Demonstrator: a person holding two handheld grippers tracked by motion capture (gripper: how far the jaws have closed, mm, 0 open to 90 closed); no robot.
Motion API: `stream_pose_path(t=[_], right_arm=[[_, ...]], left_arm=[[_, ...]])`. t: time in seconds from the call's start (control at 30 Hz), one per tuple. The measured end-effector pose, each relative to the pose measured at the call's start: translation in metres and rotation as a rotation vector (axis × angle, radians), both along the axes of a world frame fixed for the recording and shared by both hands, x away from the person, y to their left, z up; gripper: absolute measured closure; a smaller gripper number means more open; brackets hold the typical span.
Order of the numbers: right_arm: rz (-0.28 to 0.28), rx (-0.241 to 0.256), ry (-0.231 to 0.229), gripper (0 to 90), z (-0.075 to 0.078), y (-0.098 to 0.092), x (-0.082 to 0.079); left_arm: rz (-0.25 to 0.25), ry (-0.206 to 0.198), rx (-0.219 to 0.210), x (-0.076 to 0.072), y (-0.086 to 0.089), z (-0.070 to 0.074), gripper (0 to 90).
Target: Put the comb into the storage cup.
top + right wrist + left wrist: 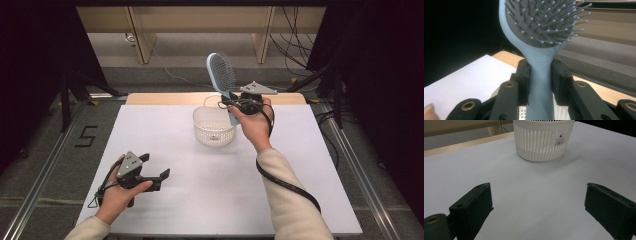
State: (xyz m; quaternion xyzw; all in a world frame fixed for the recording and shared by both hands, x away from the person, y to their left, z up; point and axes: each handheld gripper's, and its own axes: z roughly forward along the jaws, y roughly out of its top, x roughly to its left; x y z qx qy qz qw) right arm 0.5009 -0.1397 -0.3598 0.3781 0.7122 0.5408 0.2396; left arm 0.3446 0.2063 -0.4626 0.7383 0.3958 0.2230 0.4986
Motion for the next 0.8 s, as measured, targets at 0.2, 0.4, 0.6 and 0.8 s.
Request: stream_pose_path(t=[0.2,0.4,0.6,0.8], right_arm=[[-0.002,0.002,-0.001,70.5,0.0001,0.0008,0.0014],[-0.001,0.003,0.001,70.5,-0.0002,0.0021,0.0027],[-0.001,0.005,0.001,70.5,0.0011,0.0023,0.0044],[-0.001,0.004,0.001,70.5,0.0029,0.0030,0.0058]], left_arm=[[-0.001,0.001,-0.001,0.0000,-0.0002,-0.0002,7.1],[-0.002,0.001,0.000,0.0000,-0.0003,-0.0002,7.2],[-0.002,0.002,0.000,0.0002,-0.0003,-0.0002,7.2],[-0.003,0.001,0.001,0.0002,-0.0004,-0.0002,7.2]])
